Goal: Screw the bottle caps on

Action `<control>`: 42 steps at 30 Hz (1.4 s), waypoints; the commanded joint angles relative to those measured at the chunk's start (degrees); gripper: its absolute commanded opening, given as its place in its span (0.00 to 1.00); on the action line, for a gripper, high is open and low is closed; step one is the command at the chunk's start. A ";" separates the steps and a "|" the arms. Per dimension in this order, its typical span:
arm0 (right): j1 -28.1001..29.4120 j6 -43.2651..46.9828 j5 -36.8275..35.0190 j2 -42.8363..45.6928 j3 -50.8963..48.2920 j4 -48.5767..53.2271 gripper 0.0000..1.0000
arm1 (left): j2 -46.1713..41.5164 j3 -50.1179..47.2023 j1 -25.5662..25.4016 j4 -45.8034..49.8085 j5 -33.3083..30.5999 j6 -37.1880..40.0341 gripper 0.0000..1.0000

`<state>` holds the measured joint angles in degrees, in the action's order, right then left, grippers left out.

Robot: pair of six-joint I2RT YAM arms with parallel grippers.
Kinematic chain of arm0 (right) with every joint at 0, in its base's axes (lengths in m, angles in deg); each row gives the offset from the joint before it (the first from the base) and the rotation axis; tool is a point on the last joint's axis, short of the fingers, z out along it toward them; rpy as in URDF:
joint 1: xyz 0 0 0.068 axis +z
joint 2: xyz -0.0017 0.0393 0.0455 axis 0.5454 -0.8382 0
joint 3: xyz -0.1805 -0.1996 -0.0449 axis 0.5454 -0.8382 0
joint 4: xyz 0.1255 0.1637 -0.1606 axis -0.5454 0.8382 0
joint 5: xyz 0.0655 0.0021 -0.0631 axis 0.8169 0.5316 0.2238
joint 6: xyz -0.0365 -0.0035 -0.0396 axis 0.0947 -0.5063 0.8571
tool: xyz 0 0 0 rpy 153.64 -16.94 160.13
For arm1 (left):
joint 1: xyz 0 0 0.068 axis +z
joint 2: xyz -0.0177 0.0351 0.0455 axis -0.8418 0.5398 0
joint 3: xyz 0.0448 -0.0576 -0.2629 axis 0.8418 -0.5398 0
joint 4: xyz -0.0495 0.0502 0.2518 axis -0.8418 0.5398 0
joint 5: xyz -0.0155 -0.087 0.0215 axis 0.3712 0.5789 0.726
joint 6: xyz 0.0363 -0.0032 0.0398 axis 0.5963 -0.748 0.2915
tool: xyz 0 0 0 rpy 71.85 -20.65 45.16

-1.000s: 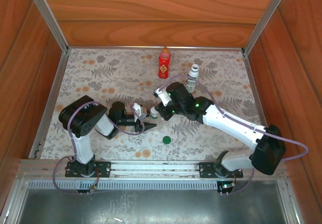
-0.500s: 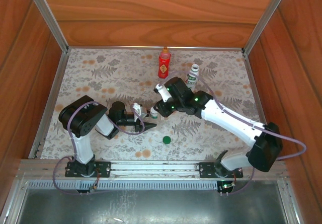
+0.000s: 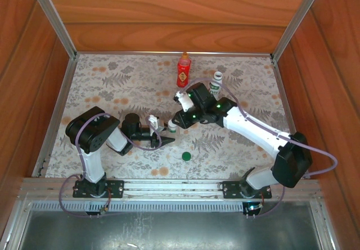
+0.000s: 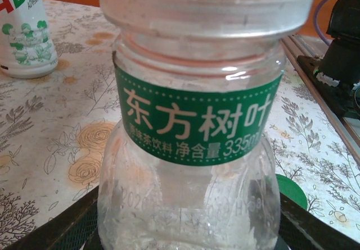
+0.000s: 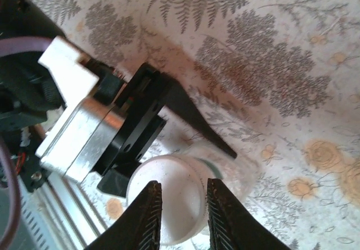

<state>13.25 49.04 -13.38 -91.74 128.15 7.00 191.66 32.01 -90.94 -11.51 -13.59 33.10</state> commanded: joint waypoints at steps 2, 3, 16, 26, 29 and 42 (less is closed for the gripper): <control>0.01 -0.91 8.68 1.85 -3.94 3.52 0.23 | 0.33 0.83 0.47 0.01 1.07 -1.15 0.62; 0.01 -1.20 9.83 2.12 -4.44 3.40 0.23 | 0.33 0.84 0.48 -0.06 1.10 -1.29 0.62; -0.13 -2.09 1.13 9.00 -4.56 0.83 0.31 | -0.07 0.59 0.45 -0.04 1.08 -1.30 0.62; -2.53 -1.78 2.71 0.25 2.68 -0.72 0.29 | -0.14 0.30 0.46 -0.06 0.97 -1.07 0.62; -2.80 -1.34 4.87 -0.81 3.09 -0.12 0.25 | -0.08 0.30 0.39 0.10 1.03 -1.09 0.62; -2.80 -1.20 15.03 3.51 -3.94 2.40 0.19 | -0.30 0.66 0.40 0.04 1.18 -1.39 0.61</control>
<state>10.74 47.80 -1.62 -90.07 126.18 6.46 191.66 32.23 -90.83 -11.13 -12.65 32.19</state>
